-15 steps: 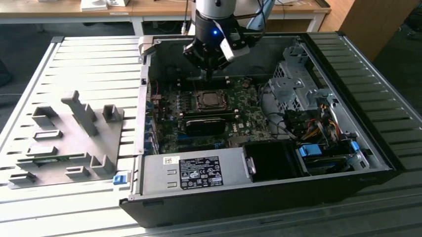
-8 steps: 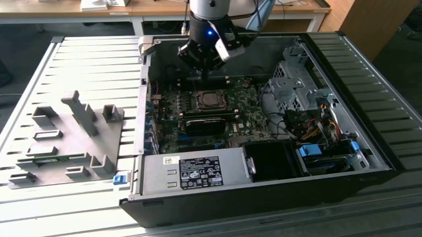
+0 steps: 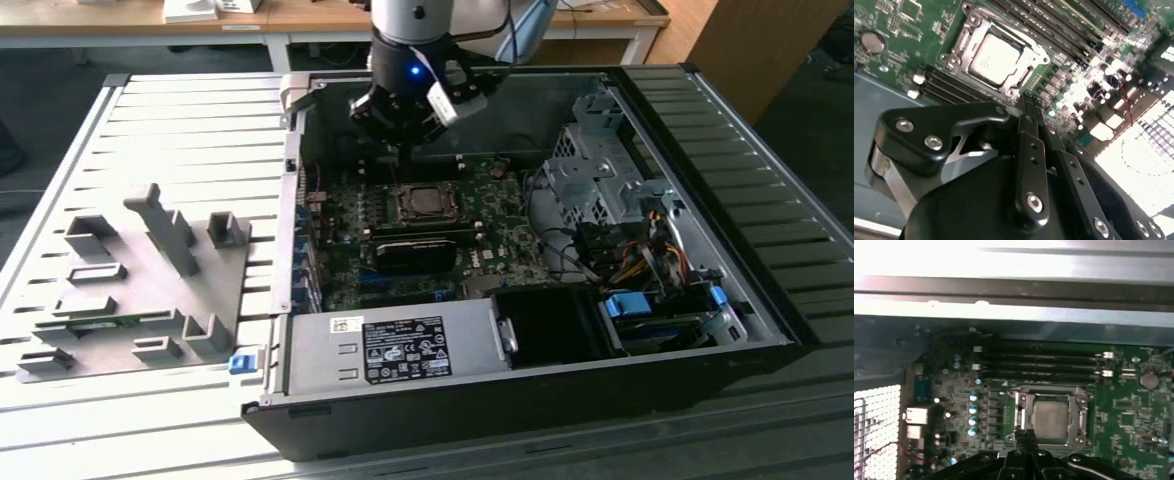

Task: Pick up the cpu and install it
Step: 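Install the first cpu locking lever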

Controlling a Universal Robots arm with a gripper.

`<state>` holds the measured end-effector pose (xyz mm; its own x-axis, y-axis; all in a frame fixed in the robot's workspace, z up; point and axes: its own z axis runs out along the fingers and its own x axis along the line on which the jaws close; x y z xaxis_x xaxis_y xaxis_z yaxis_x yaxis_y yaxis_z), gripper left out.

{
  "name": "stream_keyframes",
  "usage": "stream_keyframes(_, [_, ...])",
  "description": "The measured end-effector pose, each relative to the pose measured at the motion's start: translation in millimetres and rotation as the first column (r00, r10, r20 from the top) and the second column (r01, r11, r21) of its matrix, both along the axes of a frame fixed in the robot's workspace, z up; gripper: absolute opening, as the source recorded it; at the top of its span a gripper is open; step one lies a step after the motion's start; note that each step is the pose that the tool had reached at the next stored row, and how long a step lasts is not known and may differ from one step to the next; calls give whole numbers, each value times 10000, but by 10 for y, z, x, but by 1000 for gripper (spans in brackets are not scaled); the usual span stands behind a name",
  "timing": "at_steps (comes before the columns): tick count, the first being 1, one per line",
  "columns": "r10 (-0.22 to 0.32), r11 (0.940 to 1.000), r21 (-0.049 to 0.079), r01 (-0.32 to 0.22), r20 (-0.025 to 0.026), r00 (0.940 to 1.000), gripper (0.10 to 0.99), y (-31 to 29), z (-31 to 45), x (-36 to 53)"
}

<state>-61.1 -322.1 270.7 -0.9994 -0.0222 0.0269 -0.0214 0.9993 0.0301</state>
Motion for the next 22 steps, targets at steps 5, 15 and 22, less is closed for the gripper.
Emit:
stream_keyframes(5, [-1, 10000, 5, 1, 269, 9996, 106, 14, -23, -180])
stream_keyframes(15, [-97, 10000, 4, 97, 380, 9992, 106, 20, -63, -254])
stream_keyframes(22, [-129, 9999, 4, 129, 381, 9992, 106, 59, -82, -254])
